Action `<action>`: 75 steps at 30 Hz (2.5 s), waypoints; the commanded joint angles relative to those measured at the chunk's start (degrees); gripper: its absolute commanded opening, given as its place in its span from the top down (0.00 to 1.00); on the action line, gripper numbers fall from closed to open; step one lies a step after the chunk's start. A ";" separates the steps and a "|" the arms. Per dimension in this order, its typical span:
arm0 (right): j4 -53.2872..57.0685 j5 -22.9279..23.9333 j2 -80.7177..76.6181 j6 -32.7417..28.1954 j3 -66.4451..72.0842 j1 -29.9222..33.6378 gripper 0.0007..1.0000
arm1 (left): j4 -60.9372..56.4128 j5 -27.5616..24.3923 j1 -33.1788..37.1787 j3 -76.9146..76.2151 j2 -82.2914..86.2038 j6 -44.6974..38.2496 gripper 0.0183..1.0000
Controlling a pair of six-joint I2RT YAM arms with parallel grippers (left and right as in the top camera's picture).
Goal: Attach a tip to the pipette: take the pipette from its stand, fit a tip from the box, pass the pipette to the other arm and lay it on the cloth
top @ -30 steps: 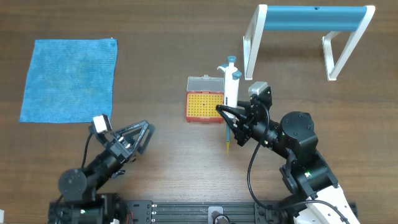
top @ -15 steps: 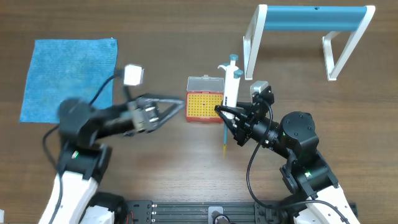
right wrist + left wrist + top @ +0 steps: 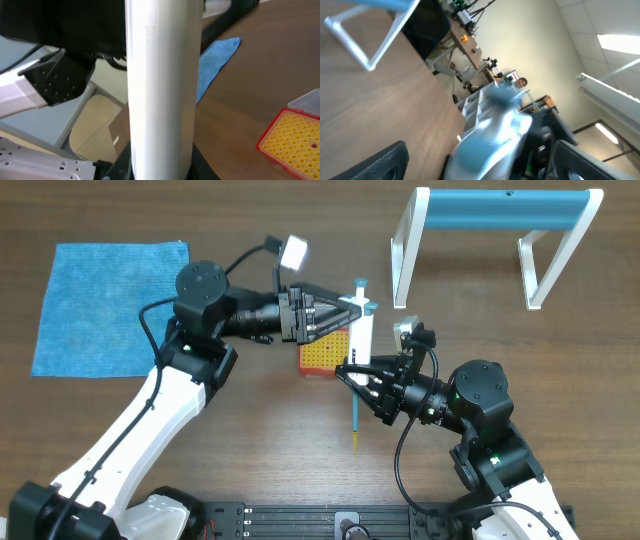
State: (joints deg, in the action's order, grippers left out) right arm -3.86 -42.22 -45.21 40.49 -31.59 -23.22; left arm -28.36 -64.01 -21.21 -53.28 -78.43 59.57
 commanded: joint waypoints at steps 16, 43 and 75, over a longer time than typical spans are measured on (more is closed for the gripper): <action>-2.67 -2.01 0.04 1.53 -1.75 0.33 0.92 | -0.76 -5.70 -3.52 -2.29 -0.74 -1.84 0.19; -2.67 -7.96 0.09 1.55 -1.75 1.20 0.15 | 31.76 14.03 -2.23 -2.29 -0.81 -9.84 0.99; 24.81 28.15 -1.07 -18.25 -1.68 23.41 0.03 | 119.08 72.57 44.06 -88.37 -50.05 -61.75 0.99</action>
State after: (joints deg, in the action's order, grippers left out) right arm 21.02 -22.48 -45.50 23.29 -32.75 -0.10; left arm 91.05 -5.74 23.07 -134.98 -118.06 4.16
